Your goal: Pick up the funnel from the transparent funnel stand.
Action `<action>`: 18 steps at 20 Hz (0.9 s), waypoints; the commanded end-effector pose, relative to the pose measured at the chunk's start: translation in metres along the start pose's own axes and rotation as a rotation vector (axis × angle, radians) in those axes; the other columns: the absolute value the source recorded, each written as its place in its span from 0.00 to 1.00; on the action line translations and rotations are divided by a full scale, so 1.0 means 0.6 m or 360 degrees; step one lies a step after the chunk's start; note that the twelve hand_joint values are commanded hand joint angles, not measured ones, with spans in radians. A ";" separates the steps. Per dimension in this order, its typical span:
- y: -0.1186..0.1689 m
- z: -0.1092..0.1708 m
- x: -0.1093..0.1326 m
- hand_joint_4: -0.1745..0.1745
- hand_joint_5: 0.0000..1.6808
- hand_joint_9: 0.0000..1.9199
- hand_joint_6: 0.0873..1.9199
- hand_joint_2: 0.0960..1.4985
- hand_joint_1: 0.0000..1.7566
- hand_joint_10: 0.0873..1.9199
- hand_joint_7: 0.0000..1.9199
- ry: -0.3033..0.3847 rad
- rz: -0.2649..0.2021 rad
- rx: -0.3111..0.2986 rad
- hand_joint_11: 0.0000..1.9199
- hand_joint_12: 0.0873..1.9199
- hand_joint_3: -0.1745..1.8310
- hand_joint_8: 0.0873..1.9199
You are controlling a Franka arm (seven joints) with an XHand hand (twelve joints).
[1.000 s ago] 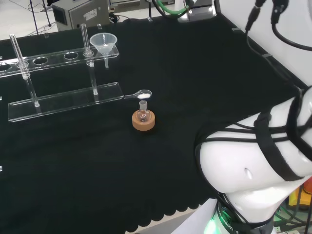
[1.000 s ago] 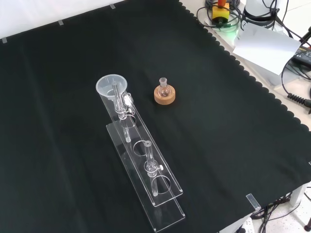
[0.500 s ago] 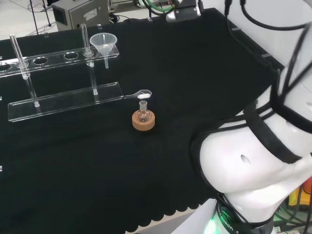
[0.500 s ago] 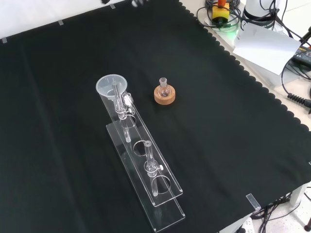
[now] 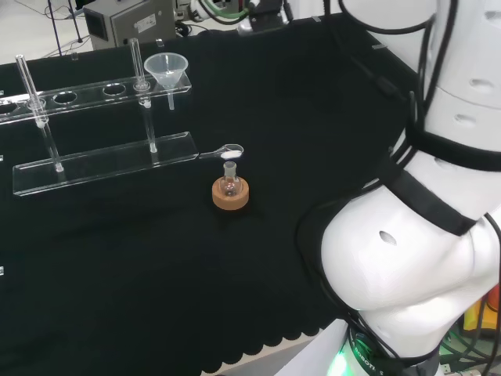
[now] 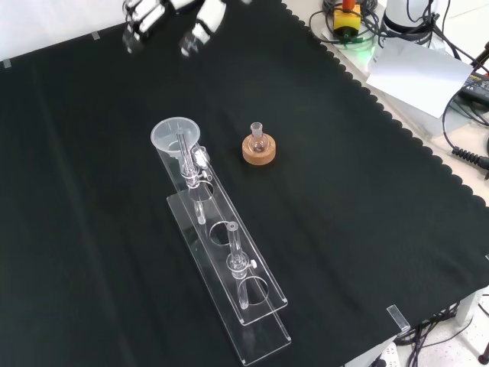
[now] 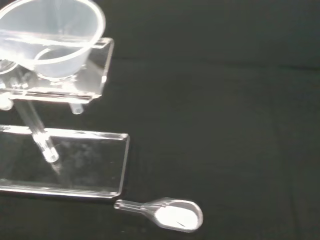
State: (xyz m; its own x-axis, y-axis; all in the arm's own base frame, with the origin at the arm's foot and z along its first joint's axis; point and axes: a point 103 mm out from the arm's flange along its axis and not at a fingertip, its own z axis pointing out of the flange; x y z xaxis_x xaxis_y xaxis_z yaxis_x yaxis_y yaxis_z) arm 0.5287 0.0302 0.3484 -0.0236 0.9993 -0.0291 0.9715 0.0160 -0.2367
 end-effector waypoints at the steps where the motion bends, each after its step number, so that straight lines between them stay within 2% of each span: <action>1: 0.037 0.032 0.048 0.38 0.16 0.16 0.00 0.75 0.11 0.32 0.06 -0.0023 -0.0083 0.0069 0.04 0.71 0.21 0.28; 8: 0.049 0.047 0.069 0.36 0.17 0.16 0.00 0.71 0.14 0.33 0.06 -0.0046 -0.0102 0.0126 0.04 0.72 0.20 0.30; 15: 0.070 0.057 0.107 0.30 0.12 0.13 0.00 0.58 0.27 0.36 0.01 -0.0126 -0.0131 0.0301 0.05 0.74 0.18 0.34; 18: 0.078 0.060 0.121 0.29 0.08 0.10 0.00 0.54 0.29 0.38 0.00 -0.0161 -0.0135 0.0357 0.07 0.75 0.18 0.29</action>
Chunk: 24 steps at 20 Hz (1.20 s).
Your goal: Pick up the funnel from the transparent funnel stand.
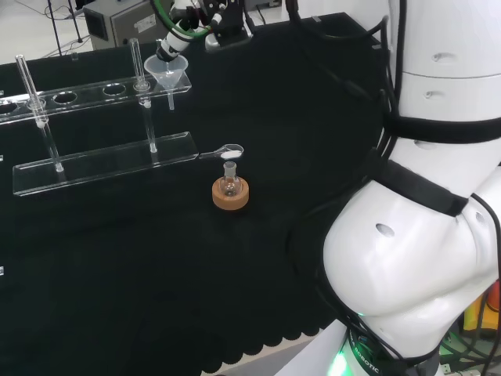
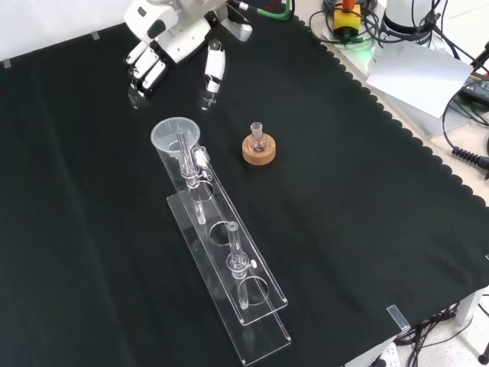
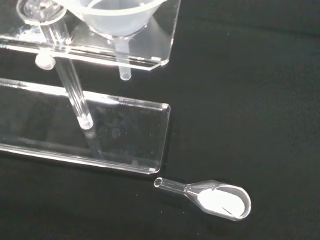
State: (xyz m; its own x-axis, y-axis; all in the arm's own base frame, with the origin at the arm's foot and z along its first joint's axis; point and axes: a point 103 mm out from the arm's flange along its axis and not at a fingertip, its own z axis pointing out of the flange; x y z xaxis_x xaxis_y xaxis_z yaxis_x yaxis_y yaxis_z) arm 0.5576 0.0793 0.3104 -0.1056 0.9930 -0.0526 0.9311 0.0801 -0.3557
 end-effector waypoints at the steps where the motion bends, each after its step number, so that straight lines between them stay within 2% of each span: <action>1: 0.023 0.009 0.042 0.29 0.07 0.10 0.00 0.53 0.30 0.39 0.00 -0.0093 -0.0019 0.0183 0.08 0.76 0.17 0.27; 7: 0.039 0.014 0.057 0.27 0.05 0.08 0.00 0.49 0.33 0.41 0.00 -0.0149 -0.0027 0.0257 0.10 0.76 0.18 0.23; 11: 0.044 0.016 0.062 0.26 0.05 0.07 0.00 0.47 0.35 0.42 0.00 -0.0199 -0.0022 0.0270 0.10 0.76 0.18 0.20; 24: 0.055 0.027 0.058 0.23 0.06 0.06 0.00 0.46 0.38 0.42 0.00 -0.0222 -0.0020 0.0227 0.11 0.76 0.20 0.18</action>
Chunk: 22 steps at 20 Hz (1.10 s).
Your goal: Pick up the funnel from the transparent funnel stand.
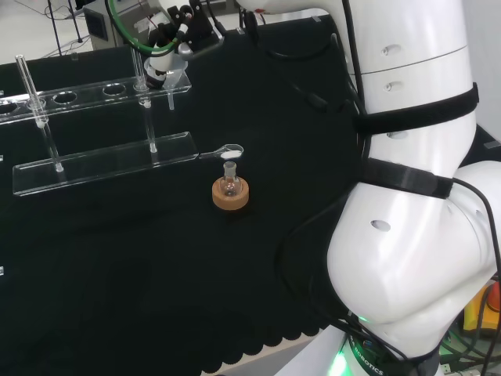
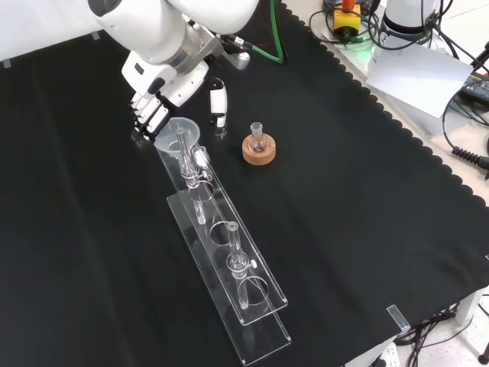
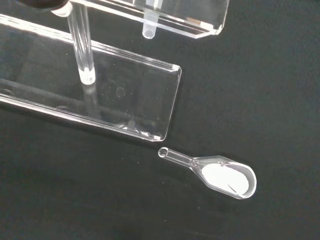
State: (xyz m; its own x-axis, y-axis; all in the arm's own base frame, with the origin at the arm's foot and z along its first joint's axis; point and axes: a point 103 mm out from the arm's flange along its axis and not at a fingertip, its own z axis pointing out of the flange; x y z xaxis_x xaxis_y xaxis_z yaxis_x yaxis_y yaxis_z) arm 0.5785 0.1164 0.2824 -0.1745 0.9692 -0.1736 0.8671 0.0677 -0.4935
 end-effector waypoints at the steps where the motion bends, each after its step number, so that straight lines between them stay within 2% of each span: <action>1: 0.001 0.001 -0.002 0.23 0.06 0.06 0.00 0.46 0.38 0.42 0.00 0.0002 0.0001 -0.0014 0.11 0.76 0.20 0.18; 10: 0.019 0.009 -0.004 0.25 0.06 0.06 0.00 0.46 0.39 0.43 0.00 0.0001 0.0000 0.0032 0.11 0.76 0.21 0.18; 22: 0.033 0.011 -0.008 0.27 0.08 0.09 0.00 0.44 0.39 0.41 0.00 -0.0040 0.0009 0.0027 0.11 0.75 0.25 0.22</action>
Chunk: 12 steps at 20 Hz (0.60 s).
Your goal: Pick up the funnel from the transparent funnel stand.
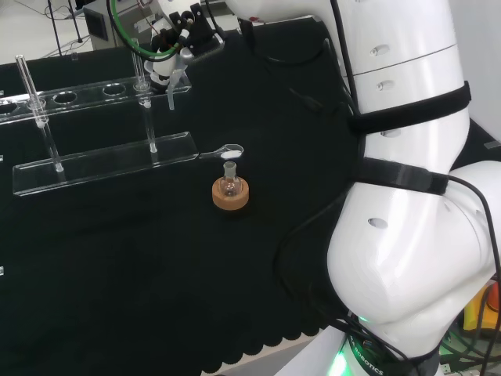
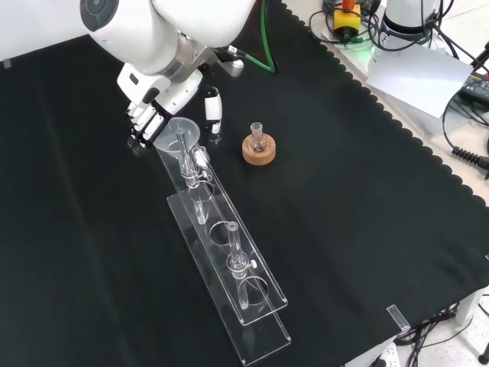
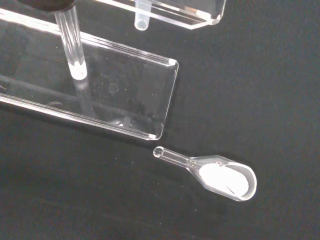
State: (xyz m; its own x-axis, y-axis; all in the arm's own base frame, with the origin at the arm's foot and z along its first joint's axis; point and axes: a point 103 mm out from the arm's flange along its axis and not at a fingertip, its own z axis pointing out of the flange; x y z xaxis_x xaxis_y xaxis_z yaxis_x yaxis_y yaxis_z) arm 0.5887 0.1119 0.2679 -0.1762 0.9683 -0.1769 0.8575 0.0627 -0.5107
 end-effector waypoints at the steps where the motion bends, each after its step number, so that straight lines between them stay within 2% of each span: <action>1: 0.006 -0.004 -0.001 0.27 0.09 0.11 0.00 0.43 0.39 0.40 0.00 -0.0050 0.0009 -0.0007 0.12 0.75 0.26 0.25; 3: 0.006 -0.005 0.000 0.25 0.12 0.18 0.00 0.42 0.40 0.37 0.04 -0.0069 0.0019 -0.0019 0.14 0.73 0.29 0.31; 6: 0.005 -0.007 0.003 0.25 0.22 0.36 0.00 0.41 0.42 0.33 0.20 -0.0128 0.0053 -0.0052 0.24 0.68 0.34 0.36; 9: 0.000 -0.014 0.005 0.28 0.34 0.47 0.02 0.42 0.44 0.32 0.33 -0.0209 0.0082 -0.0096 0.31 0.64 0.37 0.37; 12: -0.015 -0.033 0.002 0.32 0.40 0.53 0.17 0.43 0.47 0.30 0.39 -0.0261 0.0113 -0.0192 0.35 0.61 0.38 0.37</action>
State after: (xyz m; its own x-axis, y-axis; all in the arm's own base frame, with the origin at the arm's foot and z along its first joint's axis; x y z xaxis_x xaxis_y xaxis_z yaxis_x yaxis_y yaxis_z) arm 0.5922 0.1153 0.2721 -0.1908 0.9413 -0.2785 0.8829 0.0405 -0.4679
